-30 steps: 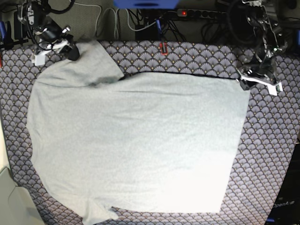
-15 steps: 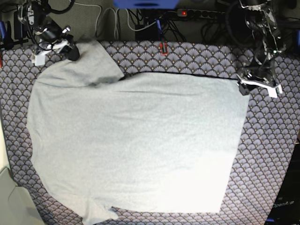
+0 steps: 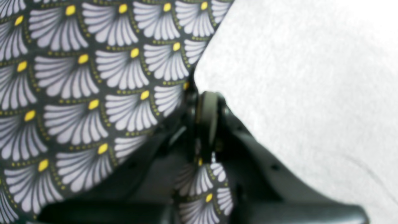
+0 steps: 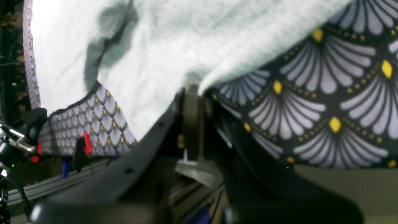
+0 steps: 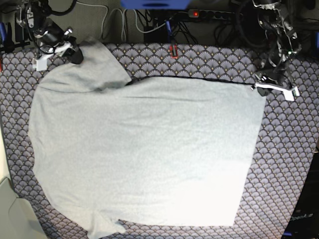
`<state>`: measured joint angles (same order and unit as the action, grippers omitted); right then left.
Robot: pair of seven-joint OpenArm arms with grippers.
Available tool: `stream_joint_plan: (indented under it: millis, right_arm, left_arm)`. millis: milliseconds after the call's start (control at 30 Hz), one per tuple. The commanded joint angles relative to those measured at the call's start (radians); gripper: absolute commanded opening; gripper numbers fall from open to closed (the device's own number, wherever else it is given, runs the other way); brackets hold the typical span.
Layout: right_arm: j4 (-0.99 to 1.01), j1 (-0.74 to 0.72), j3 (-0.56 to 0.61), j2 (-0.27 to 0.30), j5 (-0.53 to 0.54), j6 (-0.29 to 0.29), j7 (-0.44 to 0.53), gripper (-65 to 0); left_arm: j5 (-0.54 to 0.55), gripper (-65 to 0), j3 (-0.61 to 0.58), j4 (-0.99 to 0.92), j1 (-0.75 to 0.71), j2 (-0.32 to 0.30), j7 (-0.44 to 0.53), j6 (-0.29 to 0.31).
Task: Fold the T-shirt properly
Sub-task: 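Grasp the shirt's collar-side corners with both grippers, then lift the corners and fold them toward the hem with both grippers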
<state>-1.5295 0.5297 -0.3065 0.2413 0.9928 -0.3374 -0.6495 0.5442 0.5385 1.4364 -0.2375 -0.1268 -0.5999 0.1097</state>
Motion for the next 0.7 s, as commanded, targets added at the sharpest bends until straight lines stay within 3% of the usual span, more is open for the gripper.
stream_joint_plan:
  millis: [0, 300, 667]
  right_arm:
    - [0.002, 0.014, -0.006, 0.023, -0.062, 0.039, -0.031, -65.0]
    - [-0.168, 0.014, -0.012, 0.026, -0.062, 0.039, -0.031, -65.0]
    - [-0.263, -0.124, -0.015, 0.115, -0.061, 0.039, -0.039, -65.0]
  left_arm:
    - [-0.011, -64.1, -0.007, 0.004, -0.007, 0.003, -0.070, -0.005]
    - [-0.009, -64.1, -0.001, 0.172, -0.012, 0.003, -0.078, -0.008]
    - [-0.022, -64.1, -0.002, 0.264, 0.108, -0.006, -0.116, -0.012]
